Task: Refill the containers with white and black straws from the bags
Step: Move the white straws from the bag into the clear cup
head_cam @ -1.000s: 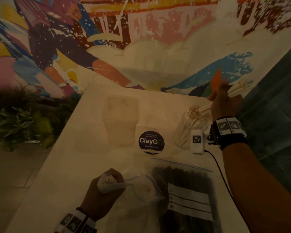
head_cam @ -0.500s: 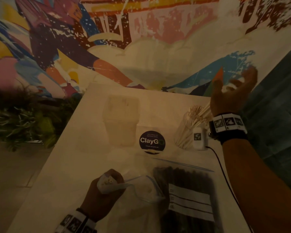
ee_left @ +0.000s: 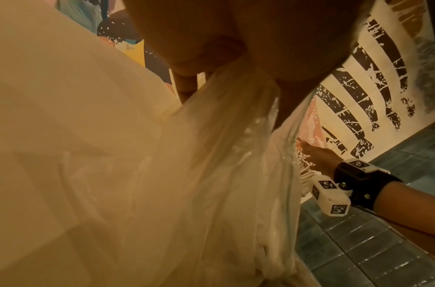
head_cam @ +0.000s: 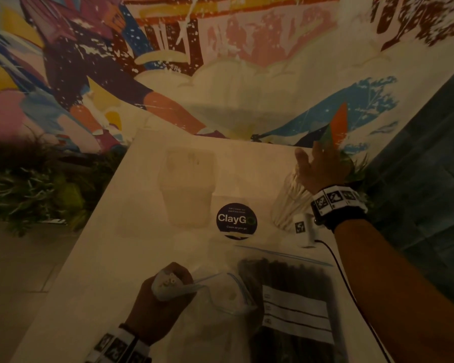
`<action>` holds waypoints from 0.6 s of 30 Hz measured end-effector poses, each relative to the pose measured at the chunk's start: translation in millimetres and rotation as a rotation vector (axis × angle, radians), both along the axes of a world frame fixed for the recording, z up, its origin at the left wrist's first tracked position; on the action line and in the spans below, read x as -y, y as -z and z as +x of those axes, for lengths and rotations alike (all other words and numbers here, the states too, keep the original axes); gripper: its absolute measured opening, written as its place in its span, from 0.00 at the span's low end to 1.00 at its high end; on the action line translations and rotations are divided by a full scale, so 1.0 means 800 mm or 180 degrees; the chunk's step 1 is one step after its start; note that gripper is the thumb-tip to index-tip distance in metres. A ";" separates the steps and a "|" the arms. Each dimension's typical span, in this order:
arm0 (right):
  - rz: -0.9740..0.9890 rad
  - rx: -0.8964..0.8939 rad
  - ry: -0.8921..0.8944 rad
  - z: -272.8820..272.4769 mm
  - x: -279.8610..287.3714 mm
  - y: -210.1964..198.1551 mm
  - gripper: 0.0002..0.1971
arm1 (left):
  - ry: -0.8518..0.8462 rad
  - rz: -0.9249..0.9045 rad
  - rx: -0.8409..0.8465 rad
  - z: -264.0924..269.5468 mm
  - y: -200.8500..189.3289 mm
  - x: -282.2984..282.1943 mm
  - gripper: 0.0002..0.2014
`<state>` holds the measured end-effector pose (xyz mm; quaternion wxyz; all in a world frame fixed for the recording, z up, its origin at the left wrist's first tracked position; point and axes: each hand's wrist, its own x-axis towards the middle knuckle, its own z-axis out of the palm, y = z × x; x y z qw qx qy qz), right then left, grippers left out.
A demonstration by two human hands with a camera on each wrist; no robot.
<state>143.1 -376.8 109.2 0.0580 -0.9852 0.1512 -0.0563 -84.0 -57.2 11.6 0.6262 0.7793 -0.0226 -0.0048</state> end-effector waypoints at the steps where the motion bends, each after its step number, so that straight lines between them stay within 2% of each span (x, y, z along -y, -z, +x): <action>1: 0.0015 -0.0072 -0.0023 -0.002 -0.004 -0.002 0.34 | -0.0007 -0.0014 -0.0026 0.000 -0.001 0.000 0.15; 4: 0.0050 -0.0644 -0.0160 -0.008 -0.012 0.005 0.34 | 0.0026 0.0082 -0.0113 0.001 0.000 -0.003 0.16; 5: 0.0084 -0.0605 -0.0111 -0.011 -0.013 0.007 0.35 | 0.0093 0.0159 -0.0177 0.001 0.000 -0.005 0.16; 6: 0.0108 -0.0320 -0.0073 -0.016 -0.015 0.006 0.35 | 0.0158 0.0279 -0.0210 0.001 0.001 -0.006 0.18; 7: 0.0098 0.0248 -0.0136 -0.025 -0.021 0.004 0.35 | 0.0194 0.0481 -0.0223 0.000 0.000 -0.009 0.20; 9: 0.0386 0.1595 -0.0718 -0.052 -0.043 -0.002 0.30 | 0.0253 0.0594 -0.0380 -0.001 -0.001 -0.014 0.26; 10: 0.0768 0.1989 -0.1124 -0.074 -0.061 -0.004 0.24 | 0.0319 0.0461 -0.0400 -0.003 -0.001 -0.016 0.29; 11: 0.1359 0.1863 -0.1533 -0.101 -0.082 -0.004 0.17 | 0.0405 0.0370 -0.0422 -0.005 -0.001 -0.019 0.32; 12: 0.1934 0.1324 -0.1843 -0.130 -0.102 0.000 0.12 | 0.0475 0.0315 -0.0393 -0.007 -0.002 -0.021 0.36; 13: 0.2377 0.0452 -0.2039 -0.160 -0.121 0.004 0.08 | 0.0534 0.0494 -0.0288 -0.008 -0.007 -0.023 0.40; 14: 0.2559 -0.0445 -0.2165 -0.186 -0.138 0.014 0.08 | 0.0621 0.0789 -0.0234 -0.006 -0.013 -0.025 0.43; 15: 0.2446 -0.1055 -0.2296 -0.208 -0.151 0.029 0.11 | 0.0723 0.1121 -0.0209 -0.004 -0.023 -0.025 0.46; 16: 0.2266 -0.1350 -0.2387 -0.223 -0.160 0.045 0.16 | 0.0812 0.1394 -0.0227 -0.001 -0.032 -0.024 0.47; 18: 0.2077 -0.1584 -0.2415 -0.242 -0.172 0.069 0.27 | 0.0872 0.1645 -0.0082 0.002 -0.038 -0.027 0.46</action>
